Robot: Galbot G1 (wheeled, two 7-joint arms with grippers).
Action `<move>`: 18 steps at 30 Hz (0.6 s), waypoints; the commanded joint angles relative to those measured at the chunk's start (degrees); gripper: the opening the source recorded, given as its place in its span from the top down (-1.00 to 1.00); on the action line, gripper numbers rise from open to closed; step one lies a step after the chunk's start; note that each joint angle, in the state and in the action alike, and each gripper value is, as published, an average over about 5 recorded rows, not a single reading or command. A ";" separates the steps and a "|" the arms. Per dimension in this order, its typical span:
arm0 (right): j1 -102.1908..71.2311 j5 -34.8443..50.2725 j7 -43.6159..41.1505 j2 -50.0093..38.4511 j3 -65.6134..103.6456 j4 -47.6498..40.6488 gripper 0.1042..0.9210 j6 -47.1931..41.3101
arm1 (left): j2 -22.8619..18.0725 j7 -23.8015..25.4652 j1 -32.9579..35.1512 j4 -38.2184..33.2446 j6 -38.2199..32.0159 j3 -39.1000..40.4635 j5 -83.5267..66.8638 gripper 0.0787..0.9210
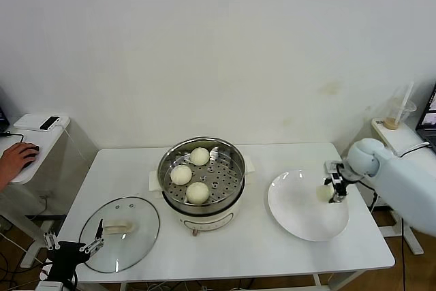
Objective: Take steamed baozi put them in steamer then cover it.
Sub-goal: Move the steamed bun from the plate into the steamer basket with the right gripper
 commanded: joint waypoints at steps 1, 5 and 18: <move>20.13 10.34 -0.84 0.02 -11.60 7.57 -0.28 -3.25 | 0.08 0.00 -0.06 0.03 0.01 0.15 0.00 -0.77; 28.22 15.41 -0.06 3.07 -16.42 9.72 -0.28 -5.64 | 0.13 0.00 -0.17 0.18 -0.01 0.18 -0.02 -0.77; 39.46 32.49 5.92 15.22 -27.64 11.84 -0.30 -14.41 | 0.14 -0.03 -0.24 0.39 -0.05 0.42 -0.03 -0.77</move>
